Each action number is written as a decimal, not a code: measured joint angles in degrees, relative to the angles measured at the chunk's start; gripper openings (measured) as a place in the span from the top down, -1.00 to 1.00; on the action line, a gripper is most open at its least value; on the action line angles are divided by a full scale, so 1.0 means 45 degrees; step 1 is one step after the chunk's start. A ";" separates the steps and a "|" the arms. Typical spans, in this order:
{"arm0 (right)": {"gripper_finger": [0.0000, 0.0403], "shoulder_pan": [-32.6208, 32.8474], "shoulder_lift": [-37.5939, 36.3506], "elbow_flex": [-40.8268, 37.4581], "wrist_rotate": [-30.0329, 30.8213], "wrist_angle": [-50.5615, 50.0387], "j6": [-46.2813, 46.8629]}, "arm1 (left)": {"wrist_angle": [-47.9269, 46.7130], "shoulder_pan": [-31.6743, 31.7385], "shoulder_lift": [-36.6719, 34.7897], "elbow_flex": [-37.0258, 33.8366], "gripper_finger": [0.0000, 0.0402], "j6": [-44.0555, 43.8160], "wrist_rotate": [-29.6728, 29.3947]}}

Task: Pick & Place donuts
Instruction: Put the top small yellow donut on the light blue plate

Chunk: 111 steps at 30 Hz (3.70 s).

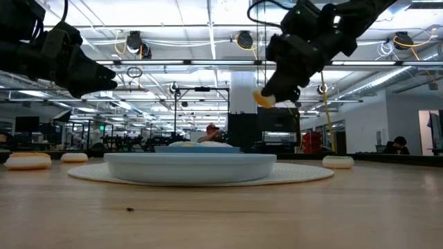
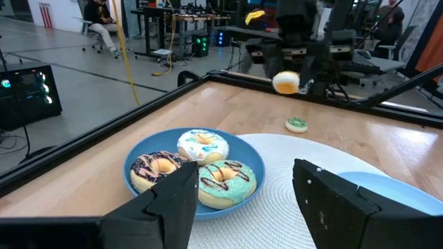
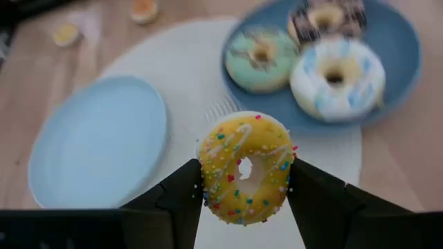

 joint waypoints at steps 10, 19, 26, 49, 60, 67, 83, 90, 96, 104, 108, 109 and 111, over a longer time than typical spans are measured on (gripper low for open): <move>0.09 0.1091 0.0010 0.0000 0.0024 0.2824 0.0015 | 0.0000 -0.0005 0.0000 0.0000 -0.17 0.0000 0.0000; 0.09 0.2332 0.0010 0.0000 0.0034 0.6214 -0.0579 | 0.0000 -0.0005 0.0002 0.0000 -0.17 0.0000 0.0000; 0.09 0.3270 0.0101 0.0000 0.0101 0.7485 -0.1181 | 0.0000 -0.0005 -0.0002 0.0000 -0.17 0.0000 0.0000; 0.09 0.5753 0.2988 -0.0015 0.1526 1.1114 -0.1146 | 0.0000 -0.0005 0.0003 0.0000 -0.17 0.0000 0.0000; 0.09 0.5675 0.5196 0.0539 0.1744 1.1279 0.0385 | -0.0005 -0.0002 0.0001 0.0000 -0.17 0.0000 0.0000; 0.09 0.5731 0.5770 0.3019 0.1715 0.5297 -0.0198 | -0.0005 -0.0005 -0.0001 0.0000 -0.17 0.0000 0.0000; 0.09 0.5328 0.5756 0.4244 0.2436 -0.0315 -0.1027 | 0.0000 -0.0004 -0.0002 0.0000 -0.17 0.0000 0.0000; 0.09 0.5338 0.5756 0.3154 0.2362 0.0986 -0.1434 | 0.0000 -0.0004 -0.0002 0.0000 -0.17 0.0000 0.0000; 0.09 0.5369 0.5756 0.2801 0.2345 0.1367 -0.1182 | -0.0001 -0.0004 0.0001 0.0000 -0.17 0.0000 0.0000; 0.09 0.5565 0.6395 0.2735 0.1519 0.2226 -0.0954 | -0.0005 -0.0003 0.0000 0.0000 -0.17 0.0000 0.0003; 0.09 0.5610 0.6986 0.2885 0.1376 0.2564 -0.1094 | 0.0003 -0.0005 0.0003 0.0000 -0.17 0.0000 0.0000; 0.09 0.5610 0.7044 0.2885 0.1379 0.2567 -0.1144 | 0.0015 -0.0001 0.0003 0.0000 -0.17 0.0000 -0.0003; 0.09 0.5606 0.7143 0.2885 0.1388 0.2586 -0.1158 | -0.0025 -0.0003 0.0003 0.0000 -0.17 0.0000 -0.0005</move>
